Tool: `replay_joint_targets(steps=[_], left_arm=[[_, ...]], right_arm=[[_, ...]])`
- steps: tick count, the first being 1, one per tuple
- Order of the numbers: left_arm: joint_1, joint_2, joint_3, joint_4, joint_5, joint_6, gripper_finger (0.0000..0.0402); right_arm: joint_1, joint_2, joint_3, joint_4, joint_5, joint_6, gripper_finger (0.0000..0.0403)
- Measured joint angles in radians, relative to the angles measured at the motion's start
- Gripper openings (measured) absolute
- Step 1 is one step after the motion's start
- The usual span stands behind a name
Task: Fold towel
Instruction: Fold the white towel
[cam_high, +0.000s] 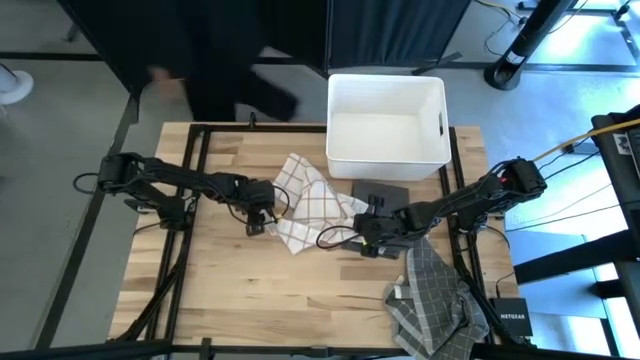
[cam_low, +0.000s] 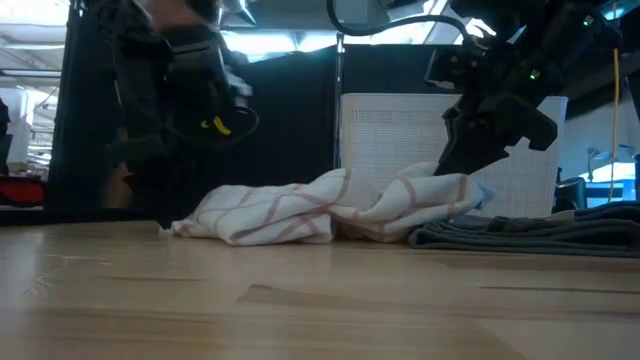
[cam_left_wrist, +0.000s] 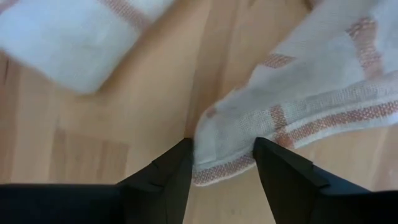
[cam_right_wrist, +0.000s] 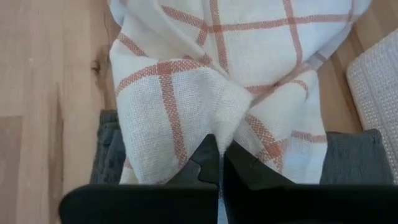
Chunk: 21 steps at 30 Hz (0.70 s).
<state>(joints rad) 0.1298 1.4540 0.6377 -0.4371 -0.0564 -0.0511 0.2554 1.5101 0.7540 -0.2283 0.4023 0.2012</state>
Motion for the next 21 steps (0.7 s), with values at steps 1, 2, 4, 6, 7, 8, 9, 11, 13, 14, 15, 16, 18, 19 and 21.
replay_joint_targets(steps=[1,2,4,6,7,8,9,11,13,14,15,16,18,19,21], left_arm=[[0.001,0.000,-0.005,0.014,0.002,0.003,0.0164],[0.003,-0.001,-0.007,0.018,0.005,0.004,0.0159],[0.003,-0.001,-0.008,0.024,0.011,0.004,0.0140],[0.003,0.000,-0.009,0.046,0.010,0.002,0.0114],[0.003,0.001,-0.009,0.059,0.010,0.001,0.0099],[0.003,0.002,-0.009,0.071,0.010,-0.001,0.0082],[0.003,0.002,-0.009,0.078,0.010,-0.006,0.0064],[0.003,0.002,-0.010,0.086,0.010,-0.019,0.0026],[0.003,0.002,-0.010,0.086,-0.001,-0.040,0.0009],[0.003,0.002,-0.010,0.088,-0.023,-0.048,0.0010],[0.003,0.002,-0.010,0.091,-0.053,-0.055,0.0012],[0.003,0.002,-0.010,0.091,-0.078,-0.063,0.0013],[0.000,-0.001,-0.002,0.057,-0.107,-0.093,0.0008],[-0.007,-0.010,0.009,0.017,-0.112,-0.117,0.0006],[-0.036,-0.043,0.045,-0.073,-0.133,-0.167,0.0005]], right_arm=[[0.000,0.000,0.000,0.000,0.001,0.000,0.0003],[0.000,0.000,0.000,0.001,0.005,0.000,0.0003],[0.000,0.000,0.000,0.001,0.017,0.000,0.0004],[0.000,0.000,0.000,0.006,0.026,0.000,0.0004],[0.000,0.000,0.000,0.007,0.027,0.000,0.0003],[0.000,0.000,0.000,0.006,0.030,0.000,0.0003],[0.000,0.000,0.000,0.007,0.032,0.000,0.0003],[0.000,0.000,0.000,0.007,0.034,0.001,0.0003],[0.000,0.000,0.000,0.007,0.036,-0.005,0.0004],[0.000,0.000,0.000,0.008,0.048,-0.024,0.0004],[0.000,0.000,0.000,0.009,0.067,-0.044,0.0004],[0.000,0.000,0.000,0.015,0.092,-0.062,0.0004],[0.000,-0.001,0.000,0.025,0.132,-0.097,0.0003],[0.001,-0.007,0.000,0.021,0.137,-0.103,0.0003],[0.012,-0.028,0.000,0.017,0.135,-0.106,0.0003]])
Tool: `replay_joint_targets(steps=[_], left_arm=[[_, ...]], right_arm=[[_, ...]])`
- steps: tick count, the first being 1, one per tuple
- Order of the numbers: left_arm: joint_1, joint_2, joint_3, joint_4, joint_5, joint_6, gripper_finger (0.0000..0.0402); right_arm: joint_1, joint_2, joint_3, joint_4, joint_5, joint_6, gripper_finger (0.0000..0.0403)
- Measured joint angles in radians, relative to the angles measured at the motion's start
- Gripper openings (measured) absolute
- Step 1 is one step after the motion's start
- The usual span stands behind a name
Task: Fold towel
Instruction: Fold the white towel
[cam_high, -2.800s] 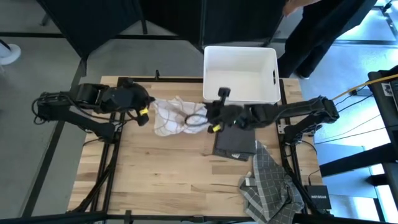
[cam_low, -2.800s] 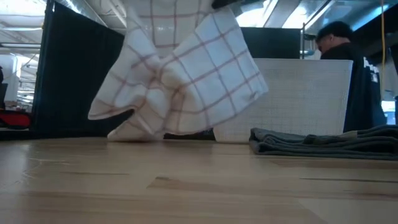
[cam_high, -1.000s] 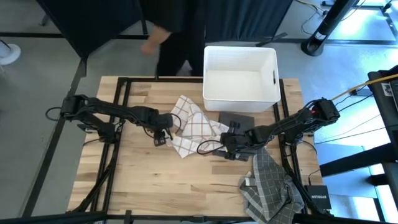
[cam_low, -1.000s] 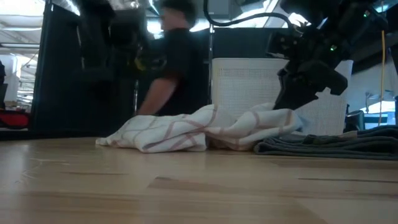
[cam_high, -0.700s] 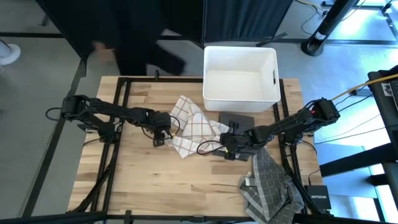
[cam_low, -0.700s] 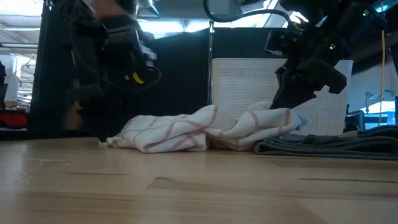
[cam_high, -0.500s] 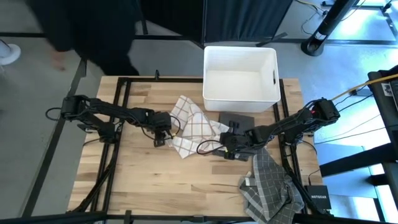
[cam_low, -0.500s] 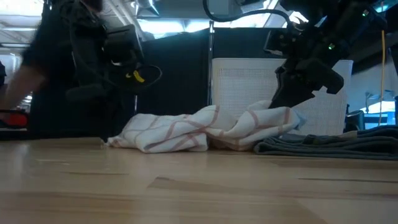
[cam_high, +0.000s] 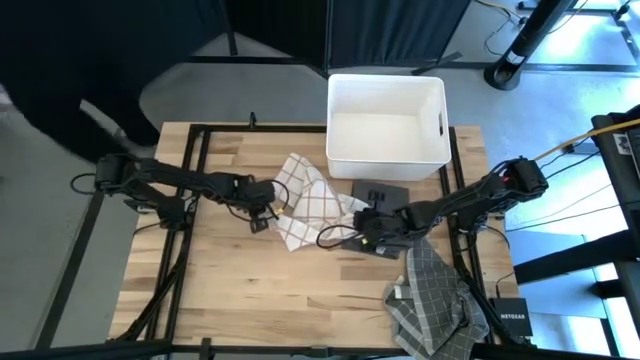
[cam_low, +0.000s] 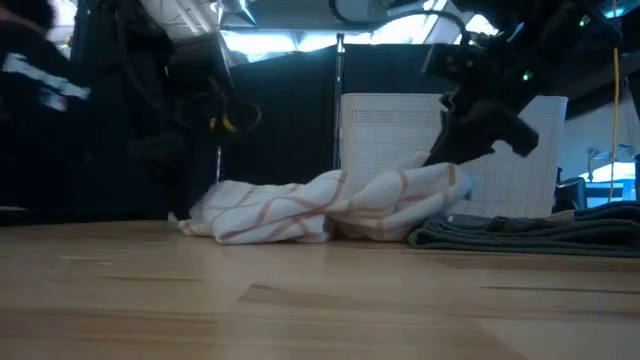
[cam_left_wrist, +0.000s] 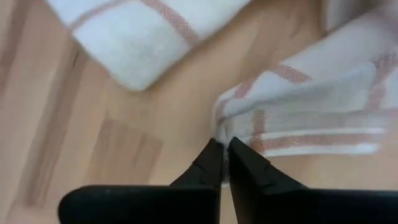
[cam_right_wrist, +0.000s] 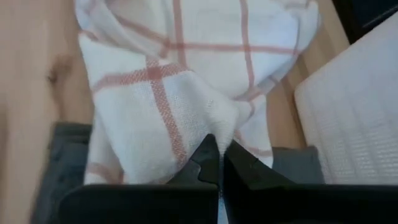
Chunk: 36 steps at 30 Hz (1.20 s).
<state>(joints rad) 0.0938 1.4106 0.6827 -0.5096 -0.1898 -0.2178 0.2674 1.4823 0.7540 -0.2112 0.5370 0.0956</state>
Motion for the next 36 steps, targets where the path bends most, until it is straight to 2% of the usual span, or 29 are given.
replay_joint_targets(steps=[5,12,19,24,28,31,33,36], left_arm=[[-0.123,-0.113,0.144,-0.285,-0.193,-0.061,0.0003],[-0.252,-0.273,0.346,-0.431,-0.497,-0.062,0.0002],[-0.314,-0.416,0.514,-0.403,-0.857,0.118,0.0002],[-0.316,-0.502,0.536,-0.352,-1.049,0.238,0.0005],[-0.313,-0.544,0.536,-0.355,-1.149,0.261,0.0003],[-0.313,-0.558,0.536,-0.353,-1.253,0.287,0.0003],[-0.313,-0.561,0.536,-0.331,-1.354,0.348,0.0004],[-0.291,-0.563,0.543,-0.286,-1.380,0.440,0.0005]], right_arm=[[0.031,-0.097,0.014,-0.006,0.013,-0.039,0.0003],[0.034,-0.199,0.137,0.008,0.150,-0.246,0.0003],[0.033,-0.218,0.338,0.006,0.296,-0.553,0.0003],[0.021,-0.219,0.446,0.000,0.348,-0.677,0.0003],[-0.008,-0.225,0.465,-0.027,0.393,-0.707,0.0003],[-0.047,-0.226,0.465,-0.083,0.392,-0.669,0.0003],[-0.075,-0.222,0.465,-0.141,0.355,-0.613,0.0003],[-0.115,-0.221,0.463,-0.227,0.268,-0.535,0.0003]])
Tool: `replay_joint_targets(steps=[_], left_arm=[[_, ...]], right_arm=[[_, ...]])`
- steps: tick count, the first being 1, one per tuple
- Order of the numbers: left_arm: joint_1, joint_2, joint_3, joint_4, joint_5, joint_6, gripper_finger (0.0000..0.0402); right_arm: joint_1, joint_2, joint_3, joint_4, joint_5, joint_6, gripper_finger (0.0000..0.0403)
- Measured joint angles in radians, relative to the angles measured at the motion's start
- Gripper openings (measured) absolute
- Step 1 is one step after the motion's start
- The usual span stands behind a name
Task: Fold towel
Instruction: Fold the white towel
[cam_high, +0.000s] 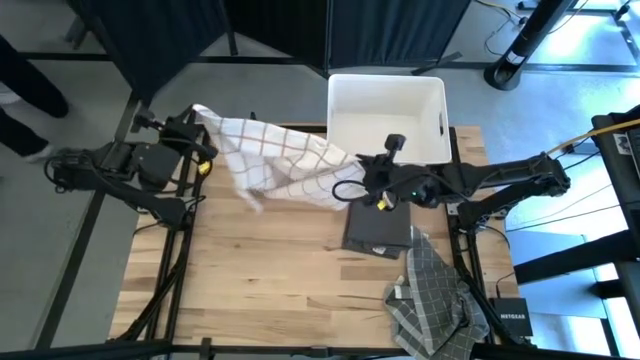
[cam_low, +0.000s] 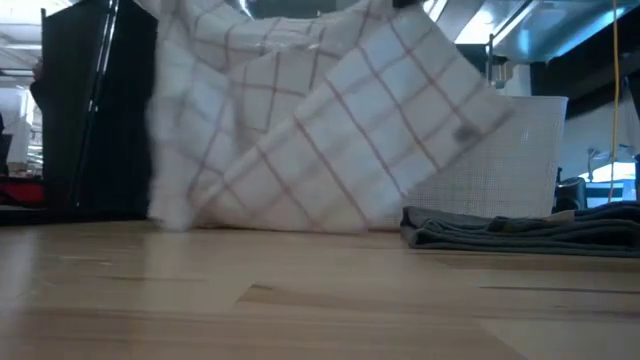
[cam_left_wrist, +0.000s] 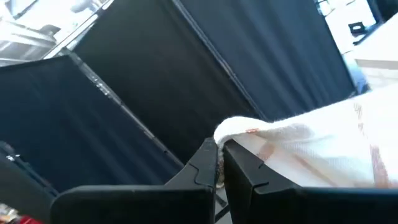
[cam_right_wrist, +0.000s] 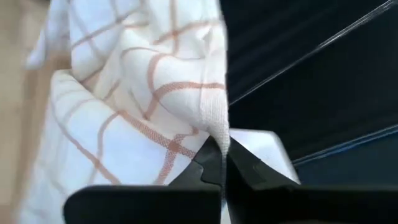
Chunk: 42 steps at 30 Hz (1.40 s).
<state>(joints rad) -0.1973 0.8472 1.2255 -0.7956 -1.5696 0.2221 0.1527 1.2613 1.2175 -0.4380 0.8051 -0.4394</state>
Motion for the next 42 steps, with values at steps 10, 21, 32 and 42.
replay_joint_targets(steps=[10,21,32,42], left_arm=[[0.050,-0.004,0.002,0.319,0.095,0.324,0.0007],[0.030,-0.013,0.003,0.608,0.220,0.533,0.0009],[-0.052,0.018,0.002,0.072,0.754,-0.134,0.0010],[-0.153,0.255,-0.091,0.044,0.915,-0.421,0.0004]], right_arm=[[-0.029,-0.036,-0.001,0.084,0.119,-0.141,0.0003],[-0.042,-0.116,0.053,0.041,-0.066,-0.016,0.0003],[0.028,-0.052,0.017,-0.145,-0.280,0.310,0.0003],[0.195,0.054,-0.159,-0.158,-0.310,0.571,0.0003]])
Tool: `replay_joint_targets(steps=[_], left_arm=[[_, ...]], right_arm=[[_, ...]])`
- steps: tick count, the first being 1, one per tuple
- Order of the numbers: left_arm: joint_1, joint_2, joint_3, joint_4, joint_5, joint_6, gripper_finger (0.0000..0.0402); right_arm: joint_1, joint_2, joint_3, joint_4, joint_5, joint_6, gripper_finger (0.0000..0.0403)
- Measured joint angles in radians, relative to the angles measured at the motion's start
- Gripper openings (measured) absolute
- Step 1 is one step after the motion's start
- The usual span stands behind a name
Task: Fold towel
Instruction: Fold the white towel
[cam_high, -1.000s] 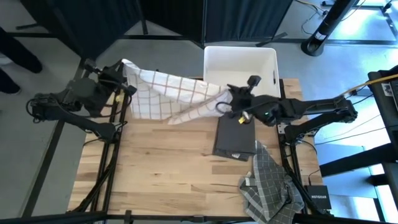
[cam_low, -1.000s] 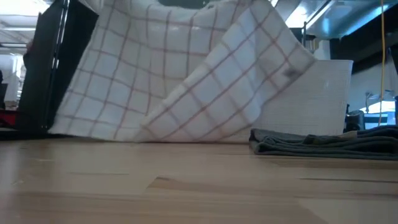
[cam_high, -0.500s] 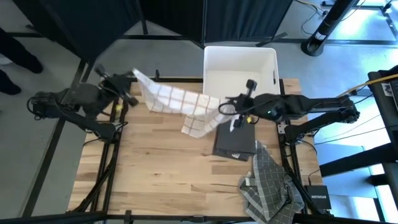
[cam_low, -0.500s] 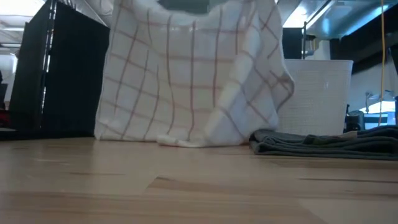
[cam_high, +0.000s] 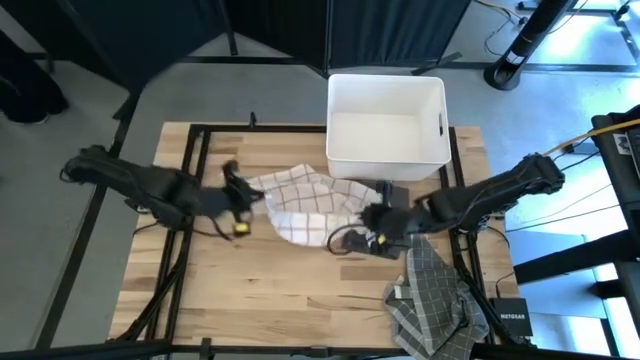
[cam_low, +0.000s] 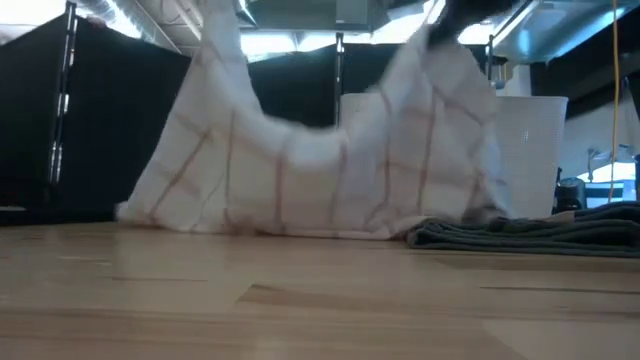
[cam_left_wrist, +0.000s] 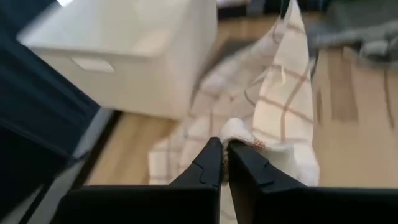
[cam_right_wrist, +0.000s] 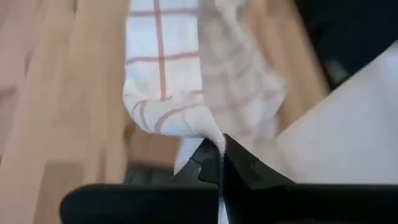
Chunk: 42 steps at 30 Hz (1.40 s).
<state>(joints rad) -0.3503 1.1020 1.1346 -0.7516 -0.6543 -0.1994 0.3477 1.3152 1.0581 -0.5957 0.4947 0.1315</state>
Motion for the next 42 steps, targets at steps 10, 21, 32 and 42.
replay_joint_targets(steps=[10,21,32,42], left_arm=[[-0.063,0.352,-0.015,0.144,-0.002,-0.165,0.0004],[-0.093,0.506,0.018,0.201,0.080,-0.321,0.0007],[-0.116,0.547,0.019,0.408,0.053,-0.320,0.0007],[-0.123,0.564,0.019,0.536,0.010,-0.279,0.0007]], right_arm=[[0.058,0.042,-0.131,-0.163,-0.313,0.531,0.0062],[0.111,0.085,-0.118,0.431,-0.106,0.417,0.0187],[0.124,0.521,-0.168,1.208,-0.028,0.265,0.0197],[0.116,0.620,-0.050,1.221,0.083,0.220,0.0198]])
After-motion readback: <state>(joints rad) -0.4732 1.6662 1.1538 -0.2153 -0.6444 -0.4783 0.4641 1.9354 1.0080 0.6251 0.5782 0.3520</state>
